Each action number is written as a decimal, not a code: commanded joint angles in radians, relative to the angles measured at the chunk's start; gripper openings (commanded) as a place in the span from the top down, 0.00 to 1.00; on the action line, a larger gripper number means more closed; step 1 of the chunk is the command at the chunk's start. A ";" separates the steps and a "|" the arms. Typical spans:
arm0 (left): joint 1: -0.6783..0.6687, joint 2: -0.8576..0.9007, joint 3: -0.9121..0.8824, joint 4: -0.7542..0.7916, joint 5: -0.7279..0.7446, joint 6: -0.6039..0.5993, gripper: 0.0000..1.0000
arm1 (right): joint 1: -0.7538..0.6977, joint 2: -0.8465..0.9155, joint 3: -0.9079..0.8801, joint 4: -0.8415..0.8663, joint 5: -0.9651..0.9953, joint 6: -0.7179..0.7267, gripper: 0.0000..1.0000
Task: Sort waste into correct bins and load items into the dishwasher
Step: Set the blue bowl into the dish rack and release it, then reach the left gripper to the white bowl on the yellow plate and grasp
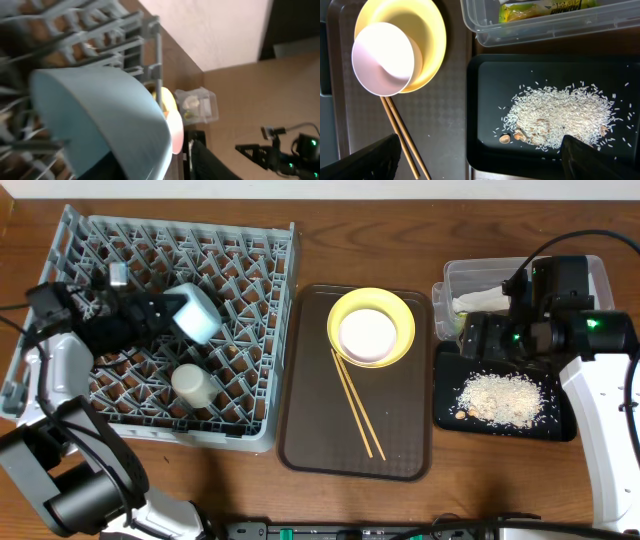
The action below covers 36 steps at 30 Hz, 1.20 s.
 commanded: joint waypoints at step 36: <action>-0.652 -0.372 0.060 -0.059 -0.958 -0.158 0.08 | -0.044 -0.008 0.018 -0.030 0.175 0.116 0.01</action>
